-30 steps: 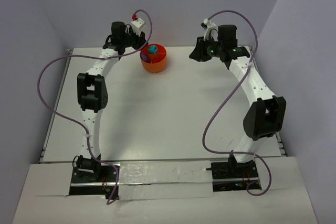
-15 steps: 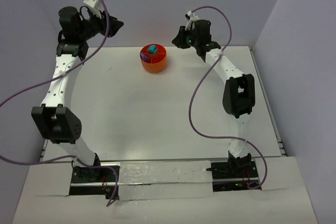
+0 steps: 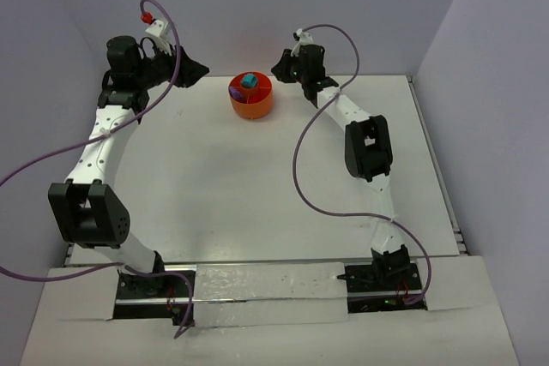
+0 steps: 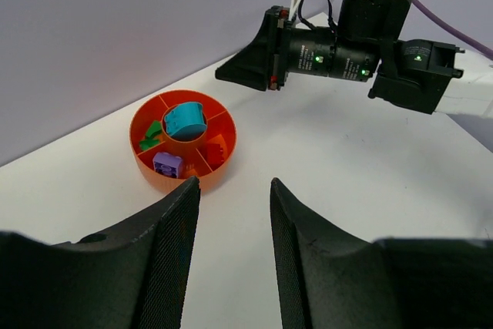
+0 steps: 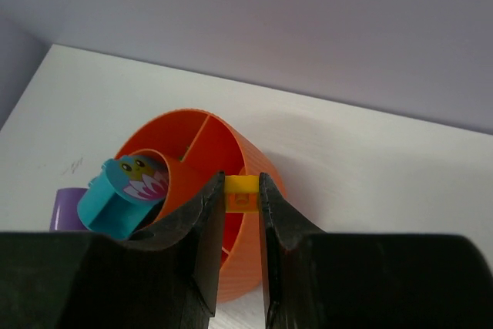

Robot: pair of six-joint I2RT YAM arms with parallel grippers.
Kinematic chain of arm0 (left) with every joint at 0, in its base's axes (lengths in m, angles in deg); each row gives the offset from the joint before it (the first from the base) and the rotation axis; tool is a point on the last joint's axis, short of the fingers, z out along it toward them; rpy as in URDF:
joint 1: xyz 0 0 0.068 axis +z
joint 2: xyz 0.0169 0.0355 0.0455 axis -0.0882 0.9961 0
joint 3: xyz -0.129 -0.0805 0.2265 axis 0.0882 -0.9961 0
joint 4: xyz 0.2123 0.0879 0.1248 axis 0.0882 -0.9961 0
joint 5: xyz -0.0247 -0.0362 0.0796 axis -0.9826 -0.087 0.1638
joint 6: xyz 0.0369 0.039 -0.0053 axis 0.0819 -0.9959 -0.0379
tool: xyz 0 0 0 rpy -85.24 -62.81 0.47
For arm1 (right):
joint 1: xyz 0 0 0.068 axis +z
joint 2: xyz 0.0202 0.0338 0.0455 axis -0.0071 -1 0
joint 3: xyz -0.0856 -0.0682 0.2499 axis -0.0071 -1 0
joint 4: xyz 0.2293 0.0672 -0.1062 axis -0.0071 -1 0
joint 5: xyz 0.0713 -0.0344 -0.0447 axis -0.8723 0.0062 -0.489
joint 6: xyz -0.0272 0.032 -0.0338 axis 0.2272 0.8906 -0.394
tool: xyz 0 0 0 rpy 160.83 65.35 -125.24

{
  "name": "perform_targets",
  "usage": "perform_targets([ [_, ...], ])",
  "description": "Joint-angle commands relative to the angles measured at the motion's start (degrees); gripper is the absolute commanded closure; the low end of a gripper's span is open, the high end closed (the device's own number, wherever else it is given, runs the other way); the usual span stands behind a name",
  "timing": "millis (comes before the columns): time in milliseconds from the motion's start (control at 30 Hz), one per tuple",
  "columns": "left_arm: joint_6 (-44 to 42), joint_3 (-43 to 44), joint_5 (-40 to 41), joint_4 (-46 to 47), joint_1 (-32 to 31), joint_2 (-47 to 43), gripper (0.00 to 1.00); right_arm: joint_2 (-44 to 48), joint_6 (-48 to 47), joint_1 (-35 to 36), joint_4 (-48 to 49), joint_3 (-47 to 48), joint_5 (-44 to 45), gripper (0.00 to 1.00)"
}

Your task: Sort the legos into containers by color

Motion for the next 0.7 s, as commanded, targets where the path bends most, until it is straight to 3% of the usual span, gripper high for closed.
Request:
perform_targets([
  [0,0.9,1.5,-1.7,0.1,0.3,0.5,0.52,-0.9,1.1,1.7,5.8,4.4,-0.1,1.00],
  [467,1.3,3.7,-3.5,-0.6,0.4,2.2,0.51,-2.5,1.8,3.2,5.5,5.3,0.1,0.96],
  [567,1.6,4.1,-3.8,-0.5,0.4,2.4,0.51,-2.8,2.0,3.3,5.5,5.3,0.2,0.92],
  [667,1.7,4.3,-3.9,-0.4,0.4,2.6,0.50,-3.0,2.0,3.4,5.6,5.4,0.3,0.82],
])
